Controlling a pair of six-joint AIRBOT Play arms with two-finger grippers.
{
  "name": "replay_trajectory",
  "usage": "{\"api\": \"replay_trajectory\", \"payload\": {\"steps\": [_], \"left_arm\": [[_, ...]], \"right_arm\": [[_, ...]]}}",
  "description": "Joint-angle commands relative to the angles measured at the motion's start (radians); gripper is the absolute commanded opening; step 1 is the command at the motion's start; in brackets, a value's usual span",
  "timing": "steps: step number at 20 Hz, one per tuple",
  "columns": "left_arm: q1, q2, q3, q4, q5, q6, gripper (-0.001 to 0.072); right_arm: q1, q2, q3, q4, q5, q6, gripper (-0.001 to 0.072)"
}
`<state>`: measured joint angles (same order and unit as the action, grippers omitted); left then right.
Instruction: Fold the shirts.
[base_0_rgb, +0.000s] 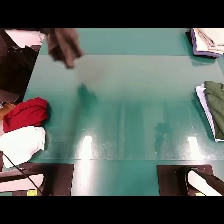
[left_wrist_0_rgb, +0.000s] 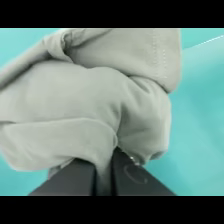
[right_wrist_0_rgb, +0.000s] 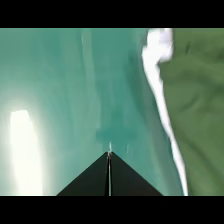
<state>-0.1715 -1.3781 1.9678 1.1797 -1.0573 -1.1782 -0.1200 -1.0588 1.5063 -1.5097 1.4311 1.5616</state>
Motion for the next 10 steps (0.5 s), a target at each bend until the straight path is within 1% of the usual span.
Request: {"api": "replay_trajectory", "payload": {"steps": [1,2,4,8,9,10], "left_arm": [[-0.149,0.071,0.097,-0.292,-0.123,0.209,0.0032],[-0.187,0.073,0.086,-0.287,-0.154,0.222,0.0032],[-0.246,0.073,0.003,-0.265,-0.168,0.221,0.0032],[-0.272,0.062,-0.309,-0.167,-0.144,0.214,0.0033],[-0.27,0.055,-0.388,-0.116,-0.122,0.195,0.0069],[-0.266,0.049,-0.448,-0.065,-0.1,0.158,0.0382]], "right_arm": [[0.001,0.0,0.133,0.001,-0.011,0.001,0.0021],[0.001,0.0,0.161,0.001,-0.011,0.0,0.0021],[0.001,0.0,0.208,0.001,-0.002,0.0,0.0021],[0.001,0.002,0.246,0.001,0.032,0.0,0.0021],[0.001,0.003,0.241,0.001,0.043,0.0,0.0021],[0.001,0.003,0.24,0.001,0.058,0.0,0.0021]]}}
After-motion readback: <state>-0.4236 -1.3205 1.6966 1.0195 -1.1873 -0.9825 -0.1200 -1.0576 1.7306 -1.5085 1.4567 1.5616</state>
